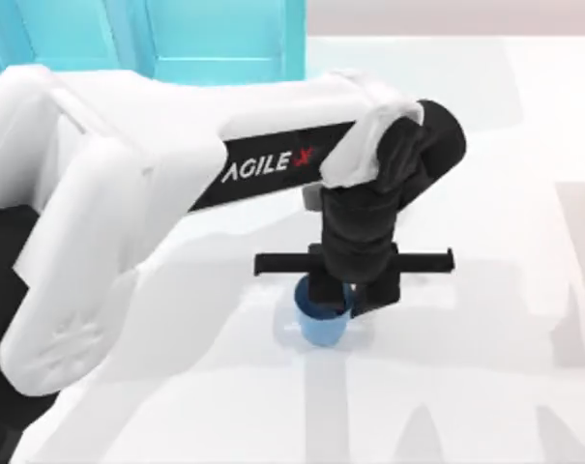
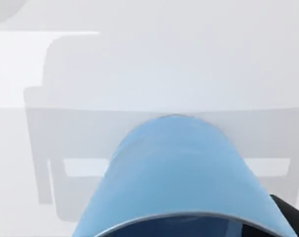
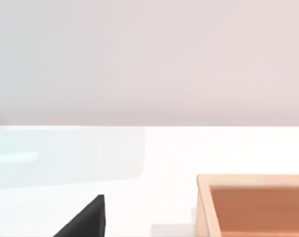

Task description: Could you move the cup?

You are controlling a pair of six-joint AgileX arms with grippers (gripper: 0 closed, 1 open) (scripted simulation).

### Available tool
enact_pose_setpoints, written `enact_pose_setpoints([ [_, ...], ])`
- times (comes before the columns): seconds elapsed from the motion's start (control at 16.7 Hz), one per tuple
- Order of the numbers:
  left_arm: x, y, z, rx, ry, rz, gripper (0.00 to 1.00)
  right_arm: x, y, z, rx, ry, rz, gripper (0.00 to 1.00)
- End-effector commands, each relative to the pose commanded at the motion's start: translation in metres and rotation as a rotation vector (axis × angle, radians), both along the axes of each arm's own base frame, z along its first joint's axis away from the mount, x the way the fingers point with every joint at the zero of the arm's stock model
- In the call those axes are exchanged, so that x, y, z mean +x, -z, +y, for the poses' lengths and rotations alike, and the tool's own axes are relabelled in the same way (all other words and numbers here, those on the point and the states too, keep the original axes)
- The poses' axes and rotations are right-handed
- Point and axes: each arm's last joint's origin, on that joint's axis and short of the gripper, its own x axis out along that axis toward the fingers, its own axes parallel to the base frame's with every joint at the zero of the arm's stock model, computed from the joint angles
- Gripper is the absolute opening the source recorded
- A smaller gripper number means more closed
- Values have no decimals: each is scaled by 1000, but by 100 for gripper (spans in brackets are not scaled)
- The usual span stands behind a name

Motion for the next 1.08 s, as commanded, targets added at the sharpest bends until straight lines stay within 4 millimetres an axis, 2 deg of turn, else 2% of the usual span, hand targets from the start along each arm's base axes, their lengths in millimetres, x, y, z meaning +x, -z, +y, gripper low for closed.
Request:
enact_pose_setpoints([
  [0.12, 10, -8, 24, 2, 1, 3, 0, 0, 0, 0, 0, 0, 0, 100],
  [0.24, 23, -20, 64, 5, 3, 8, 0, 0, 0, 0, 0, 0, 0, 100],
  [0.36, 34, -33, 118, 6, 3, 11, 0, 0, 0, 0, 0, 0, 0, 100],
  [0.48, 37, -46, 176, 6, 1, 10, 0, 0, 0, 0, 0, 0, 0, 100],
  [0.66, 23, -61, 249, 6, -1, 4, 0, 0, 0, 0, 0, 0, 0, 100],
  [0.72, 16, -64, 264, 6, -1, 2, 0, 0, 0, 0, 0, 0, 0, 100],
  [0.84, 6, -67, 282, 6, 0, 1, 0, 0, 0, 0, 0, 0, 0, 100],
  [1.08, 3, -68, 286, 6, 0, 1, 0, 0, 0, 0, 0, 0, 0, 100],
])
